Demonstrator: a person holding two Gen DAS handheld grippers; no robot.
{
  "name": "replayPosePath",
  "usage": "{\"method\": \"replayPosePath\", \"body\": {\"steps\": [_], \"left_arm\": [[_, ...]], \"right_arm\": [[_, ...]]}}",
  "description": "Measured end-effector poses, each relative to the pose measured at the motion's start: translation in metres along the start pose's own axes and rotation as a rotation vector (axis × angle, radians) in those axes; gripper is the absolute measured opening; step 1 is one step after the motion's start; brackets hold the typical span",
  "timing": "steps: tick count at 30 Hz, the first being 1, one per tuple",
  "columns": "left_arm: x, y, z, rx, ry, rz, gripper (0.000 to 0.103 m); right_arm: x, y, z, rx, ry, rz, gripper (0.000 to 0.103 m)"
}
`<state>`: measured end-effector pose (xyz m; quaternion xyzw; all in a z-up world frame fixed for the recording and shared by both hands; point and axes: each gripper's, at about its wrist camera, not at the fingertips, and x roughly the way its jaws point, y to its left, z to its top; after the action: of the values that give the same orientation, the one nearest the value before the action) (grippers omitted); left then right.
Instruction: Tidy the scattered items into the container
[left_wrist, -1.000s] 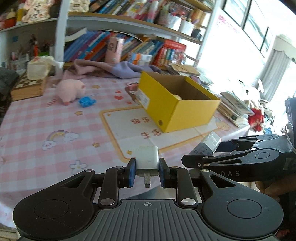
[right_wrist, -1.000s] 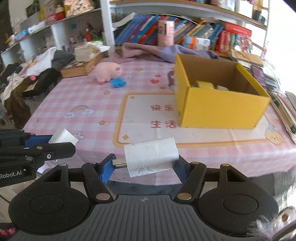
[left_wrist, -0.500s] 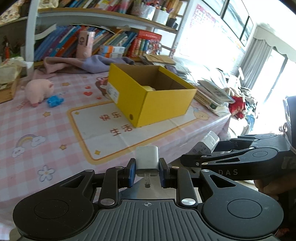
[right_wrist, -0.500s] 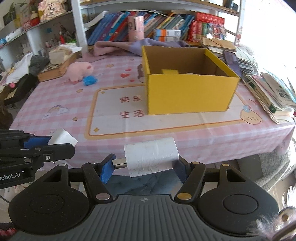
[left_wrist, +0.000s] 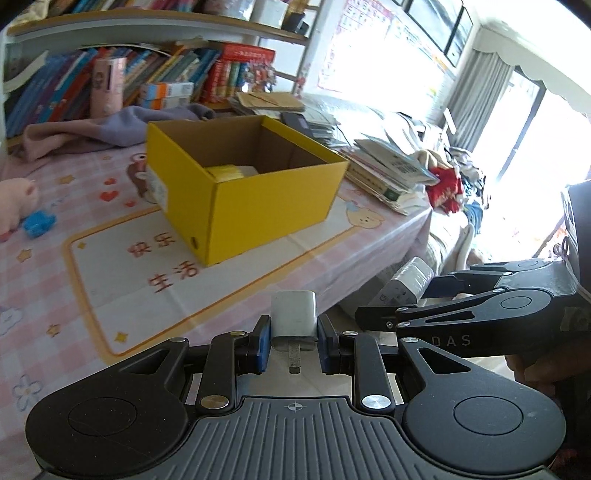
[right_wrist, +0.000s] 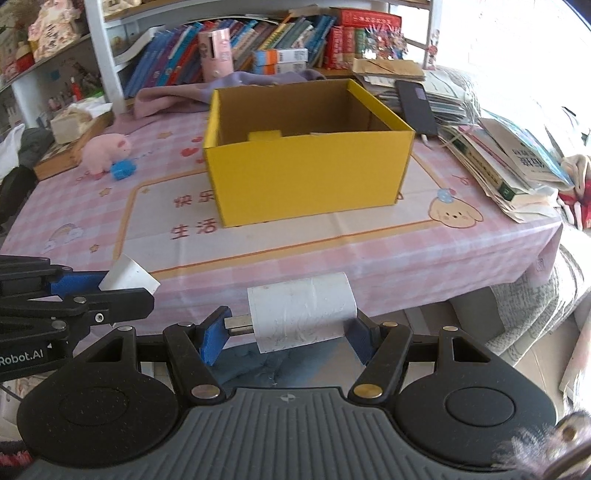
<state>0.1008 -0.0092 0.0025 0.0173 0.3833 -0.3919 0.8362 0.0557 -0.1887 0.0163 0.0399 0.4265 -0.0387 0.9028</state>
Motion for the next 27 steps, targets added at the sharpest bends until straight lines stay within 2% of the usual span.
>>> {"method": "replayPosePath", "body": {"steps": [20,27], "left_arm": [[0.096,-0.05,0.051,0.041,0.085,-0.031,0.024],[0.117,-0.057,0.076,0.036,0.054,0.004,0.024]], "right_arm": [[0.043,-0.102,0.031,0.052,0.06,0.007,0.065],[0.059,-0.135,0.056,0.03,0.048,0.043,0.065]]}}
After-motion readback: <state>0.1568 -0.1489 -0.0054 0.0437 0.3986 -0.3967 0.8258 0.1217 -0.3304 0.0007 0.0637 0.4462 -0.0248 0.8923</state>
